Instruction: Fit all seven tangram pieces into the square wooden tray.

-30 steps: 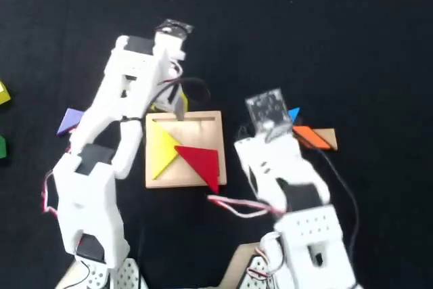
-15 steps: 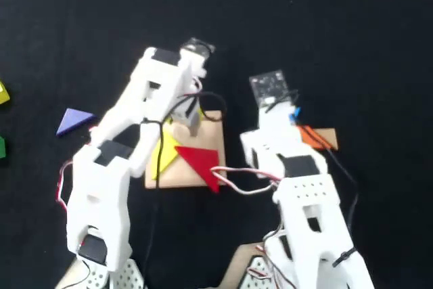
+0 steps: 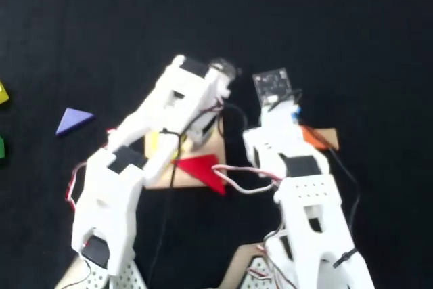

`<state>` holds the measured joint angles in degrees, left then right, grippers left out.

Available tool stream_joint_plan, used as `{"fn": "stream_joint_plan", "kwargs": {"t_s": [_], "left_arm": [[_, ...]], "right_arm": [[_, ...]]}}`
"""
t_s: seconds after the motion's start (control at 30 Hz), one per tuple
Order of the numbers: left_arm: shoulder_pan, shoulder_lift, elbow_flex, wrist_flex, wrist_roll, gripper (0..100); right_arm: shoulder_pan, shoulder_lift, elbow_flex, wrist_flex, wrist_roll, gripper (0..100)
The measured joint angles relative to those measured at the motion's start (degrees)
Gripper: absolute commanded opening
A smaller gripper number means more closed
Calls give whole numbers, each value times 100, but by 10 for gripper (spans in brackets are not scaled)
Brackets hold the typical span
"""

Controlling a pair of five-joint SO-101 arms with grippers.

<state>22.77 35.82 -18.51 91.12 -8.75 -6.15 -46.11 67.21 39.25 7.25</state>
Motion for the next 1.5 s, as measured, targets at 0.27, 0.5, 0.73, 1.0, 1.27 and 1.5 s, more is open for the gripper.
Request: {"fn": "stream_joint_plan", "kwargs": {"t_s": [0.27, 0.5, 0.73, 1.0, 1.27, 1.5], "left_arm": [[53, -9, 62, 334, 9, 113], [97, -1354, 1284, 369, 26, 113], [-1275, -4466, 3508, -396, 26, 115], [-2787, -7859, 7059, -2084, 62, 113], [-4325, -9582, 9020, -2804, 70, 113], [-4053, -9688, 9582, -3165, -141, 113]], "right_arm": [[9, 0, 0, -9, 0, 28], [9, 0, 0, -9, -9, 28], [-9, 0, 0, 9, 246, 27], [-1231, 246, -193, 862, 897, 11], [-1512, 2365, -1187, 1152, 677, 11], [-1582, 3015, -1451, 1152, 659, 11]]}}
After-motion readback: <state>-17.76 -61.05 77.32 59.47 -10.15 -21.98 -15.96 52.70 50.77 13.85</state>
